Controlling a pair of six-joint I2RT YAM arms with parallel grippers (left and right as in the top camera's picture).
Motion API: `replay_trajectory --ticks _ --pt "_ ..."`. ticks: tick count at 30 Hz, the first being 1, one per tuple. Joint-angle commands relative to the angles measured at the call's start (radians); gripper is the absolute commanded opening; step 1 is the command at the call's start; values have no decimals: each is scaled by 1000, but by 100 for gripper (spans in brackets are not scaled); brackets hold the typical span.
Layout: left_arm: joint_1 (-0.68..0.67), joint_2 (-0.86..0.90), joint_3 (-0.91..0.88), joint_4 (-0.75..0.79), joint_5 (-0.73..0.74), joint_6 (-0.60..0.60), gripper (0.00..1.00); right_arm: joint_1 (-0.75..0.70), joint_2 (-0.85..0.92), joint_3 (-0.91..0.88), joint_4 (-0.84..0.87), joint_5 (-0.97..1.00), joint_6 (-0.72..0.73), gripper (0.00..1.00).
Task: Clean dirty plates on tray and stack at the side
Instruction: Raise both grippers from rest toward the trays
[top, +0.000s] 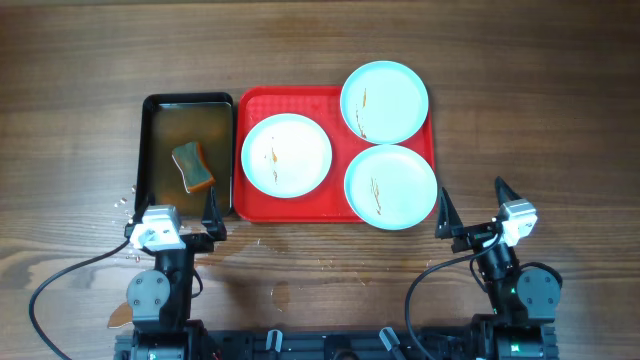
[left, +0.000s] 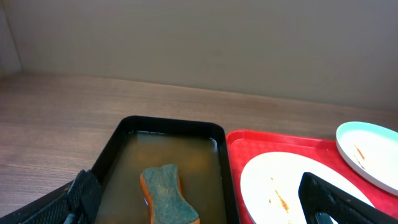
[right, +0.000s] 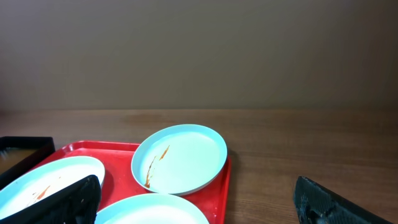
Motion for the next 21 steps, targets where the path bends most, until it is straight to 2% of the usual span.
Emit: replay_trajectory --ticks 1,16,21 --pt "3 -6 -6 2 16 20 100 3 4 -1 3 -16 -20 100" --pt "3 -6 -6 4 16 20 100 3 4 -1 9 -14 -19 100" --pt "2 -6 -4 53 61 -33 100 3 4 9 160 -112 21 100"
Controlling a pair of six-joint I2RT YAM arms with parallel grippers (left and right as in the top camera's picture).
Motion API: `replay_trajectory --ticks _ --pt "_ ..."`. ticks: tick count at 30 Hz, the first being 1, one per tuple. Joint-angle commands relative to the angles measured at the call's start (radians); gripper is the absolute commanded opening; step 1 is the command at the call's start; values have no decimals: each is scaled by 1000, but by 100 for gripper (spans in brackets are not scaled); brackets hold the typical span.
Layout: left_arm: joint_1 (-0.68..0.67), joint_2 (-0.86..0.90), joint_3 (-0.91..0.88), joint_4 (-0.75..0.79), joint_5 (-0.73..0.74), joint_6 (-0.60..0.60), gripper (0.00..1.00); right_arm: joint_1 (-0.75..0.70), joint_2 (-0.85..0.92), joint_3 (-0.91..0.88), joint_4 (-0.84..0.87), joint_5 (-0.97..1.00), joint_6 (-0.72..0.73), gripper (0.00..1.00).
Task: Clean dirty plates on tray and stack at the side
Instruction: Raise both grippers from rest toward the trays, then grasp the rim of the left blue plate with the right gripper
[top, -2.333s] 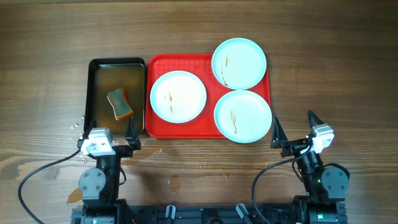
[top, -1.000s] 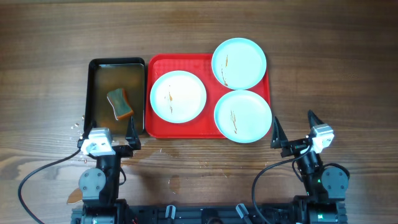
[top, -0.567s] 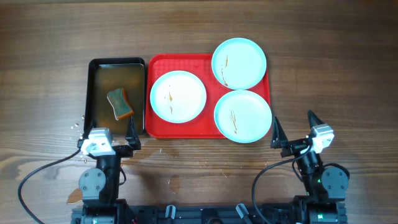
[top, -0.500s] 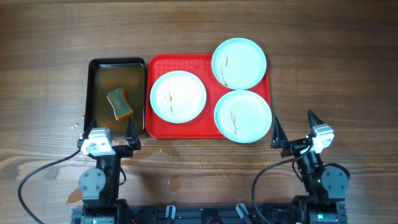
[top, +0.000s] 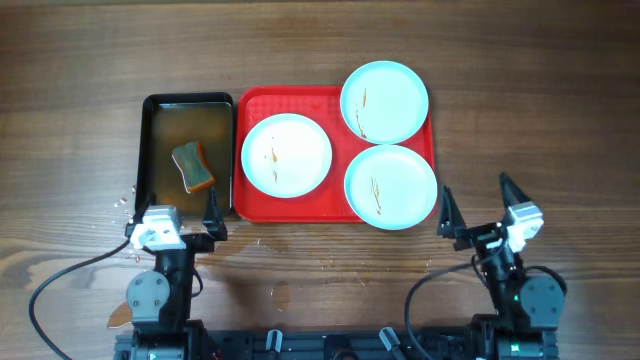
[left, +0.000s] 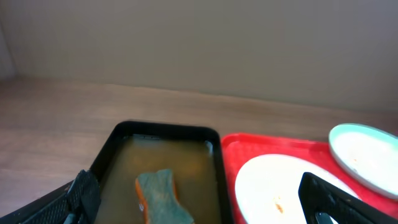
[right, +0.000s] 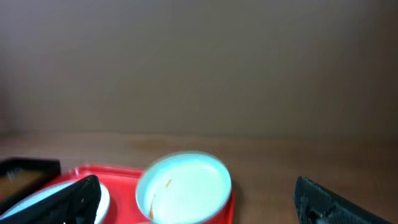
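Observation:
A red tray holds three stained plates: a white one on the left, a pale blue one at the back right and another pale blue one at the front right. An orange sponge with a green top lies in brownish water in a black basin left of the tray. My left gripper stands open just before the basin's near edge. Beyond the tray's near right corner, my right gripper is open. Neither holds anything.
Small white crumbs lie on the wooden table by the basin's near left corner. Cables run from both arm bases along the near edge.
The right wrist has tilted up, so its view shows more wall and less tray. The left wrist view has shifted slightly too. Plates and sponge lie where they were.

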Motion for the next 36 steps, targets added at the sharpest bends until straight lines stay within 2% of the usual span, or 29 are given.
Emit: replay_trajectory --ticks 1,5,9,12,18,22,25,27,28,30,33,36 --pt "2 -6 5 26 38 -55 100 3 2 15 19 -115 16 100" --pt "3 10 70 21 67 -85 100 3 11 65 9 -186 38 100" --pt "2 125 250 -109 84 -93 100 3 114 210 -54 -220 59 100" --pt "2 268 402 -206 98 -92 100 3 257 364 -155 -227 53 100" --pt "3 678 789 -478 164 -92 100 3 621 707 -362 -308 52 100" --pt "3 990 1076 -760 184 -92 100 3 889 1002 -658 -309 48 100" --pt "3 1217 1312 -990 228 -92 100 3 1094 1225 -917 -307 -7 100" --pt "3 1318 1419 -1076 250 -92 100 3 1204 1337 -1037 -305 -34 100" --pt "2 1360 1456 -1094 270 -92 100 3 1246 1367 -1053 -306 -32 100" --pt "3 1413 1470 -1079 284 -91 100 3 1329 1376 -962 -319 -2 100" --pt "3 1446 1468 -1062 275 -89 100 3 1402 1376 -898 -352 143 100" --pt "3 1469 1468 -1065 294 -88 100 29 1473 1376 -802 -473 106 100"
